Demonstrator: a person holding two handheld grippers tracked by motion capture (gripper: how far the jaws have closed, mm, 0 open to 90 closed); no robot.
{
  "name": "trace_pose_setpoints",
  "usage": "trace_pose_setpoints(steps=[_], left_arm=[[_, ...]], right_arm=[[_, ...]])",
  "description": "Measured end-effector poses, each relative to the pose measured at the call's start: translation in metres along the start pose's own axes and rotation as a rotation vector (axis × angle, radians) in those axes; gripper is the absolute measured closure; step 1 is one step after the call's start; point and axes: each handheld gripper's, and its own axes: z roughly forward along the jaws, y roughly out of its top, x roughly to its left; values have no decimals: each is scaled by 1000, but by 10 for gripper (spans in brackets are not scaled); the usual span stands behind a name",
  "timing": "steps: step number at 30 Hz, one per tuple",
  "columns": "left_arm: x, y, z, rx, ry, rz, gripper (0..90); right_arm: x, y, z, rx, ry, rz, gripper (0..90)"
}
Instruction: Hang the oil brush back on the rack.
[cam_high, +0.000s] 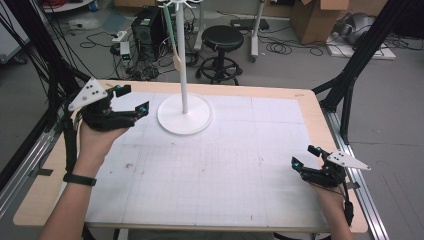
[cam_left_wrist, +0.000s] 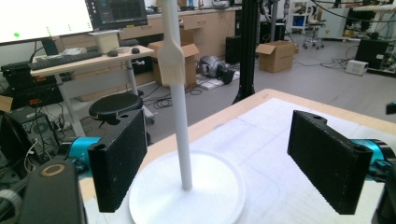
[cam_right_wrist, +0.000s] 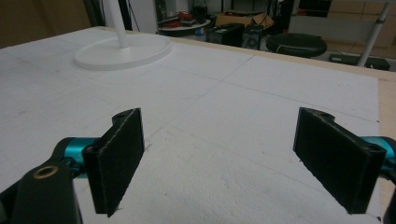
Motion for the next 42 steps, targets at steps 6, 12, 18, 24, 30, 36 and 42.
trace_pose_setpoints(steps=[6,12,18,24,30,36,42], left_arm=[[-9,-29,-20,8,-59,-24,199],[-16,-55,-32,12,-72,-18,195],[-11,-83,-41,30,-64,-57,193],[-12,-104,-45,32,-87,-90,192],[-16,-116,-44,52,-91,-71,192],[-23,-129,-41,72,-74,-29,192],[-29,-135,-34,97,-60,21,191]], right_arm=[[3,0,5,11,12,-7,157],[2,0,6,12,13,-6,157],[3,0,8,21,20,-11,157],[4,0,8,27,20,-4,157],[5,-1,9,35,25,-5,157],[5,-2,10,39,28,-11,157],[6,-2,10,48,28,-14,157]])
